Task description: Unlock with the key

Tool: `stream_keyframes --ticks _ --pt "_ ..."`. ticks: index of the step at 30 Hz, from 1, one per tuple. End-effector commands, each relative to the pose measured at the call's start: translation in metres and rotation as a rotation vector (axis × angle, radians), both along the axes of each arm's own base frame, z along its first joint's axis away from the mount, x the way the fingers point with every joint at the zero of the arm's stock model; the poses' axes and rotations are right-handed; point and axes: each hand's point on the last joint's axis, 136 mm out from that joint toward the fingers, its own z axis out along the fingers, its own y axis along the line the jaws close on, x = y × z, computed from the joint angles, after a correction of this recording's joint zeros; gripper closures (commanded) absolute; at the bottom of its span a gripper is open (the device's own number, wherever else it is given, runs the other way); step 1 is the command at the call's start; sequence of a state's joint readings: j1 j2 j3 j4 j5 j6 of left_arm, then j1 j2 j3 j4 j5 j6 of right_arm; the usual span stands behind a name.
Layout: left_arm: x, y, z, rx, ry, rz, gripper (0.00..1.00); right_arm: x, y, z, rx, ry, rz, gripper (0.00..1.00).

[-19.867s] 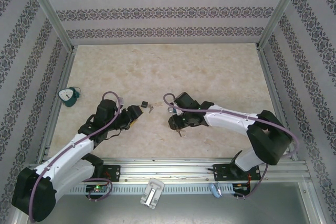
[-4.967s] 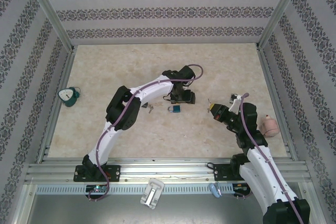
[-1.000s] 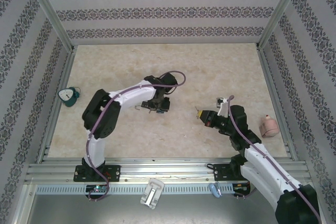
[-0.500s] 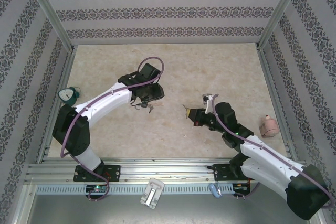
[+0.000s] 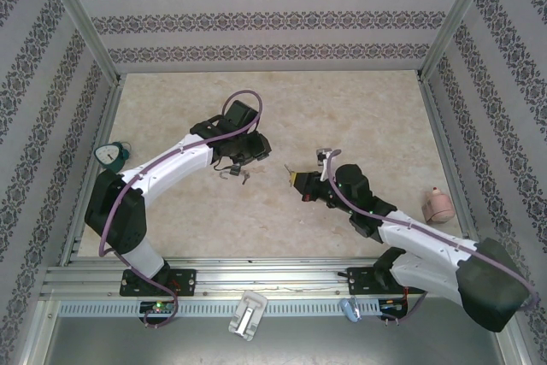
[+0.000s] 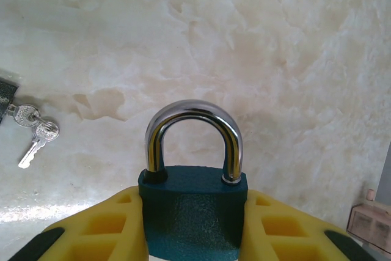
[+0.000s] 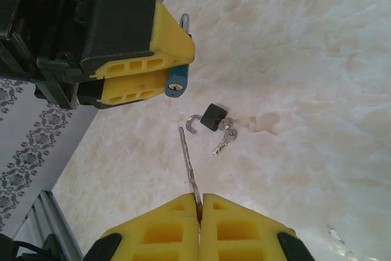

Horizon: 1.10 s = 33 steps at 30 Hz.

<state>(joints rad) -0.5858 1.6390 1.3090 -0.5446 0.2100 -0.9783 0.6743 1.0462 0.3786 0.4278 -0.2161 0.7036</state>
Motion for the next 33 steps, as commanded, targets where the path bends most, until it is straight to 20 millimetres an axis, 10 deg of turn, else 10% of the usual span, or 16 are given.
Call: stream_keyframes --ticks 1,22,33 --pt "0.009 -0.001 0.010 -0.027 -0.007 0.027 0.73 0.011 0.007 0.017 0.095 -0.048 -0.041 1.00" --pt "0.010 -0.001 -0.011 0.014 0.074 0.044 0.72 0.021 0.048 -0.037 0.240 0.097 -0.115 1.00" --pt "0.010 -0.004 -0.017 0.019 0.088 0.029 0.71 0.025 0.059 -0.027 0.272 0.064 -0.113 1.00"
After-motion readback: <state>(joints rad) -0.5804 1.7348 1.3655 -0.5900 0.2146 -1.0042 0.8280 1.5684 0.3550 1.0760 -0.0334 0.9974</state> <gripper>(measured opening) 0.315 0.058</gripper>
